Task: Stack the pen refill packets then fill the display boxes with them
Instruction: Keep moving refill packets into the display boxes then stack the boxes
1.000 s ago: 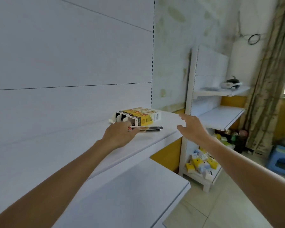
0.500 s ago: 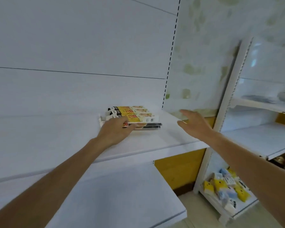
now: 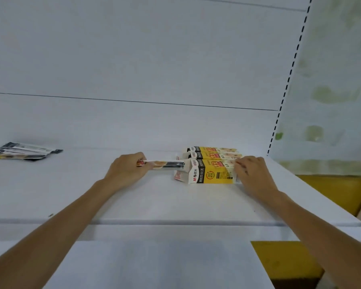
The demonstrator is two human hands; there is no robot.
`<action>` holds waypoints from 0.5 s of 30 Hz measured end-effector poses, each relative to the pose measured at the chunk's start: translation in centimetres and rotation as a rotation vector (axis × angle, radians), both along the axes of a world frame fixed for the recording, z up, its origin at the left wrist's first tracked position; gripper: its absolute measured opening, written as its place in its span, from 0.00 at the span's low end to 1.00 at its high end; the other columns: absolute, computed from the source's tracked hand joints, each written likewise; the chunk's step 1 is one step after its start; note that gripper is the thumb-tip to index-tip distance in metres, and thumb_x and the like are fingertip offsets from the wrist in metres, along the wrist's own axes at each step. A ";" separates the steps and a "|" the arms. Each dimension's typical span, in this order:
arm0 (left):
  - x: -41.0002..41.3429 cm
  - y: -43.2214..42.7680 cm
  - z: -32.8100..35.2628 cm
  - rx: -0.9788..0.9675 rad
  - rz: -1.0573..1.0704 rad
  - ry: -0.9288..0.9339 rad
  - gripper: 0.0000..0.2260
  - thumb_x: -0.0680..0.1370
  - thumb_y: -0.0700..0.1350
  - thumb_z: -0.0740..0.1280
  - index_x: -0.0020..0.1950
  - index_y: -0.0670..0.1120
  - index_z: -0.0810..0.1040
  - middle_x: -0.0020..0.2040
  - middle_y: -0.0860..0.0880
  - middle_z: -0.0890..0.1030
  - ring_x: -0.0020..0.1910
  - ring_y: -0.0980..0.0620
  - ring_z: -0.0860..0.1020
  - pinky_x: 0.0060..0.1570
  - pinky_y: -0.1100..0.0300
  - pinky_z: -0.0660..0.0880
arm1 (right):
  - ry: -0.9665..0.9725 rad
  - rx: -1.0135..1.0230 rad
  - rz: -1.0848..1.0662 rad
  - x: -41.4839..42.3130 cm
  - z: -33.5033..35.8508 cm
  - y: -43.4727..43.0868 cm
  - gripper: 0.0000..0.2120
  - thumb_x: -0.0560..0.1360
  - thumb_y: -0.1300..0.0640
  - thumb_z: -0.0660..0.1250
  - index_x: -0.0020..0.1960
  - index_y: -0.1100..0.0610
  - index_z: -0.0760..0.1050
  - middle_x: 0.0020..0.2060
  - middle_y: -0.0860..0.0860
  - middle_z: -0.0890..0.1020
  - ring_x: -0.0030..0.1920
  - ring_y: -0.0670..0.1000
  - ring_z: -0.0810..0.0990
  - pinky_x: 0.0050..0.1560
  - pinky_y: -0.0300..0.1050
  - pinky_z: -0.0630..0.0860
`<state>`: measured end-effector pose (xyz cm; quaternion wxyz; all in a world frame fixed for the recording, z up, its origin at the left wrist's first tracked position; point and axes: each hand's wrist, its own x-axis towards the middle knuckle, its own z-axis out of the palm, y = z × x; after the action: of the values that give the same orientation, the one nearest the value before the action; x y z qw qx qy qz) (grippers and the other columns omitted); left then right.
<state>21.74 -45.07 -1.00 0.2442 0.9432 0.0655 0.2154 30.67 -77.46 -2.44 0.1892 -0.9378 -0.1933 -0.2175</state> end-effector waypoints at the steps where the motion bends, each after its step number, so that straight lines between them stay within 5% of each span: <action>1: 0.5 -0.7 0.0 0.025 -0.022 0.006 0.12 0.76 0.56 0.63 0.42 0.48 0.75 0.35 0.52 0.76 0.39 0.49 0.74 0.33 0.59 0.64 | -0.001 0.008 -0.006 0.2 -0.2 -0.3 0.18 0.77 0.49 0.52 0.50 0.54 0.79 0.50 0.49 0.79 0.55 0.53 0.72 0.50 0.41 0.62; 6: 3.3 -4.2 -0.2 0.189 -0.089 0.080 0.16 0.75 0.58 0.60 0.45 0.46 0.75 0.37 0.50 0.77 0.41 0.47 0.75 0.37 0.57 0.67 | -0.056 0.158 -0.029 -0.3 -0.5 0.0 0.13 0.78 0.53 0.59 0.57 0.56 0.78 0.56 0.49 0.76 0.59 0.50 0.67 0.50 0.42 0.66; 10: 4.6 -7.3 -0.3 -0.242 -0.347 0.197 0.14 0.78 0.47 0.54 0.48 0.44 0.78 0.46 0.48 0.80 0.47 0.48 0.78 0.48 0.55 0.76 | -0.077 0.156 -0.040 -0.2 -0.5 -0.1 0.13 0.78 0.52 0.59 0.58 0.54 0.77 0.57 0.48 0.76 0.59 0.49 0.66 0.46 0.43 0.67; 12: 4.6 -8.0 -0.2 -0.213 -0.381 0.129 0.13 0.78 0.43 0.55 0.56 0.46 0.77 0.51 0.50 0.76 0.52 0.53 0.75 0.49 0.63 0.71 | -0.075 0.158 -0.041 -0.1 -0.7 -0.1 0.13 0.79 0.52 0.58 0.58 0.54 0.77 0.57 0.48 0.76 0.60 0.49 0.66 0.46 0.44 0.69; 15: 4.3 -7.0 0.3 -0.013 -0.236 -0.094 0.17 0.73 0.49 0.57 0.57 0.46 0.76 0.56 0.50 0.74 0.60 0.51 0.70 0.58 0.60 0.64 | -0.091 0.162 -0.038 0.0 -0.6 -0.1 0.14 0.79 0.51 0.58 0.59 0.54 0.77 0.58 0.48 0.75 0.60 0.49 0.66 0.47 0.44 0.69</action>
<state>26.02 -52.03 -0.71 0.2767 0.9317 -0.0559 0.2285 30.65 -77.58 -3.04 0.2515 -0.9121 -0.1657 -0.2782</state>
